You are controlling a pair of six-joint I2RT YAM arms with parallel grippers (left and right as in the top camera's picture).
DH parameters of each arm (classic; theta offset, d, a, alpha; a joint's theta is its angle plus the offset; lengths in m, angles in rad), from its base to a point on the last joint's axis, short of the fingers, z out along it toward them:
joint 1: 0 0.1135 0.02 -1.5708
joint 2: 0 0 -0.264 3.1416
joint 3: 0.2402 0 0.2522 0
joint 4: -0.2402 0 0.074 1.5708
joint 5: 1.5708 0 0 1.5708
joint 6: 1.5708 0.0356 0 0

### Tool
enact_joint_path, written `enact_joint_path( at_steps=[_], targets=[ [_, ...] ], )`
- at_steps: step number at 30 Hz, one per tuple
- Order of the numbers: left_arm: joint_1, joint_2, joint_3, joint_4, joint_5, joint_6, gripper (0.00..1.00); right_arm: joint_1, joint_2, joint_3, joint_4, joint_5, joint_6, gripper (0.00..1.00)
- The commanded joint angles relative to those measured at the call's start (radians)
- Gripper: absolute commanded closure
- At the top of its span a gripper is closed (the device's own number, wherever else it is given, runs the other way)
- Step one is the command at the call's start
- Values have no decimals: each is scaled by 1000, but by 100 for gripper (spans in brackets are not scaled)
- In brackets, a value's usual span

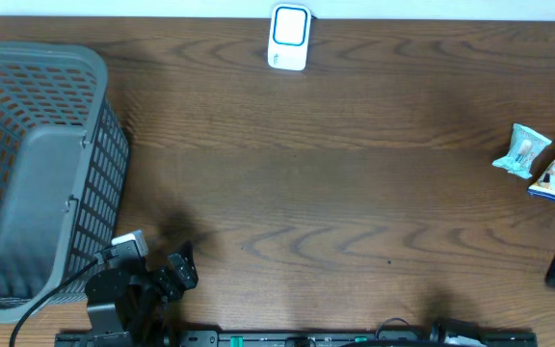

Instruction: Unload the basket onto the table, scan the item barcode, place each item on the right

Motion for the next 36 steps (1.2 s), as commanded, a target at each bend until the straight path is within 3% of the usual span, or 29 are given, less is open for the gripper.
enact_joint_path(
  at_steps=[1, 5, 21, 25, 36],
  targets=[
    [4, -2, 1, 0, 12, 13, 2, 10, -17, -58, -3, -75, -103, 1],
    [4, -2, 1, 0, 12, 13, 2, 26, -101, -191, 51, -72, -109, 1],
    [4, -2, 1, 0, 12, 13, 2, 75, -640, -1389, 965, -27, -109, 1],
    [4, -2, 1, 0, 12, 13, 2, 75, -739, -1587, 1064, -4, -108, 1],
    [4, -2, 1, 0, 12, 13, 2, 116, -991, -2052, 1548, -1, -108, 1]
  ],
)
